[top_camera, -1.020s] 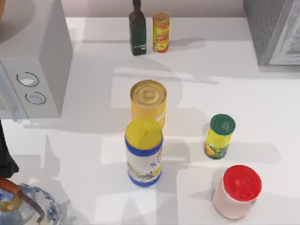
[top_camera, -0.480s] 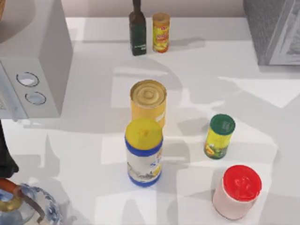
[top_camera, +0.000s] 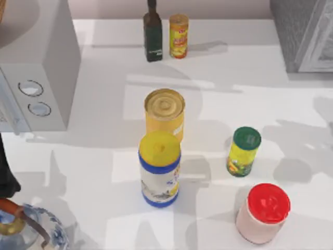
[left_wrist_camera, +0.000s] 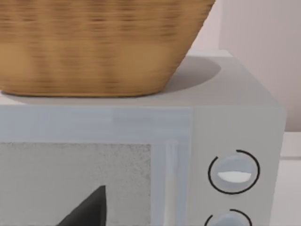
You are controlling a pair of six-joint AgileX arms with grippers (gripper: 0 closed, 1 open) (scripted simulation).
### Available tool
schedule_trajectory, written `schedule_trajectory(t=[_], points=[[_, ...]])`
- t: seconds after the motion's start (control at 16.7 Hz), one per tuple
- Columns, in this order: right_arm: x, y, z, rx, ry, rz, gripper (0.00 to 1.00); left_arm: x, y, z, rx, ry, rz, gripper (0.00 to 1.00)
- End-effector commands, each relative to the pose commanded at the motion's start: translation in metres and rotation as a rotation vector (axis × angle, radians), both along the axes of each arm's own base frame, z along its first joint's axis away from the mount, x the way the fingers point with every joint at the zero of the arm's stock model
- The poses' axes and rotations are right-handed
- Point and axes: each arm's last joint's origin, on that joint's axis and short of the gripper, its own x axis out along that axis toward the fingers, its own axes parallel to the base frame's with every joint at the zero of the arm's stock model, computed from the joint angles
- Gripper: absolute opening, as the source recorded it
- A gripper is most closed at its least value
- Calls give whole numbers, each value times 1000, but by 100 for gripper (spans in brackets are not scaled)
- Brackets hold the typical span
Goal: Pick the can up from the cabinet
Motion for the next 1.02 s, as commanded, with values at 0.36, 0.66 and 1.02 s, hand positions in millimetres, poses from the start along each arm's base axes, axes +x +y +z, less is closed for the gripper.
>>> schedule_trajectory(t=[0.36,0.66,1.02], points=[[-39,-3,-31,126,210,-28,0,0,0,0,0,0,0,100],[-38,-2,-31,126,210,-23,0,0,0,0,0,0,0,100],[-22,9,-30,117,186,-32,0,0,0,0,0,0,0,100]])
